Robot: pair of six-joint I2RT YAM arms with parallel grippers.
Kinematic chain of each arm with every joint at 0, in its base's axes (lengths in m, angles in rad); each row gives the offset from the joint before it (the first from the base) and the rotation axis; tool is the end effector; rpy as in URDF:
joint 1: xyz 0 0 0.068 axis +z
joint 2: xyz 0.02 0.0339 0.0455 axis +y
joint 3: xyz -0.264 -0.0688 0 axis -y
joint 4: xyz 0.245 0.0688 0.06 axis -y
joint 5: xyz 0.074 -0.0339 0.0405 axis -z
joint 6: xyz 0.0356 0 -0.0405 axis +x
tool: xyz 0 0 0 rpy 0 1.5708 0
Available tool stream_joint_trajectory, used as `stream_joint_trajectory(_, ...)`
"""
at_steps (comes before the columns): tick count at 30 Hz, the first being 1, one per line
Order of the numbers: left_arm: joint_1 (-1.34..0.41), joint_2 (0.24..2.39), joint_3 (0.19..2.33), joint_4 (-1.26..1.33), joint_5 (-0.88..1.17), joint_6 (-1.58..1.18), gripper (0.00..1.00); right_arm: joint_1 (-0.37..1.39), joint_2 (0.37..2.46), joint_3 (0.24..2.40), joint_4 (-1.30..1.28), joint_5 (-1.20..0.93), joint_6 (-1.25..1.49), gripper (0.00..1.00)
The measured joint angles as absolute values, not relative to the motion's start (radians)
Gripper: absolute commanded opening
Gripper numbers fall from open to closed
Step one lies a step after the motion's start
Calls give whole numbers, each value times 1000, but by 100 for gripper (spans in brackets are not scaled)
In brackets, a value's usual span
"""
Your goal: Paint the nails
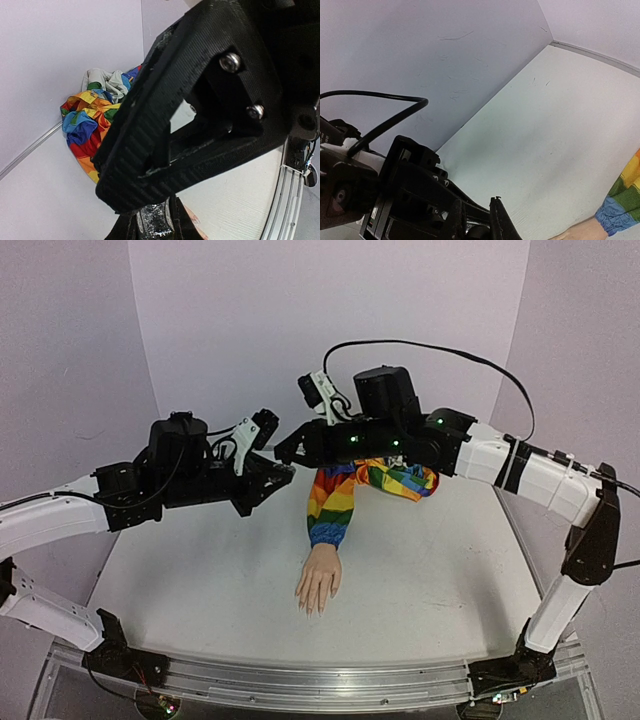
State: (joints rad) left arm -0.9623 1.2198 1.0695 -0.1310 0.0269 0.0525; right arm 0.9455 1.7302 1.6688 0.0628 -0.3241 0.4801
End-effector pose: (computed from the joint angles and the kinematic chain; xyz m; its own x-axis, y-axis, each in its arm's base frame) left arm 0.1625 -0.2350 0.3536 -0.1147 0.2563 -0.9598 0.8422 0.5375 0.0430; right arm 0.2354 0.3454 0.4192 -0.4403 0.1380 -0.8872 -0.8474 0.2626 0.4615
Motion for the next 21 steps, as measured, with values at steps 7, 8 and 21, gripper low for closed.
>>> stream_joint_trajectory(7, -922, 1208, 1071, -139, 252, 30, 0, 912, 1704, 1618, 102, -560, 353, 0)
stream_joint_trajectory(8, -904, 1204, 1071, -143, 343, 16, 0, 902, 1699, 1606, 111, -645, 316, 0)
stream_joint_trajectory(21, -842, 1194, 1086, -176, 886, -85, 0, 910, 1695, 1567, 203, -1071, 169, 37)
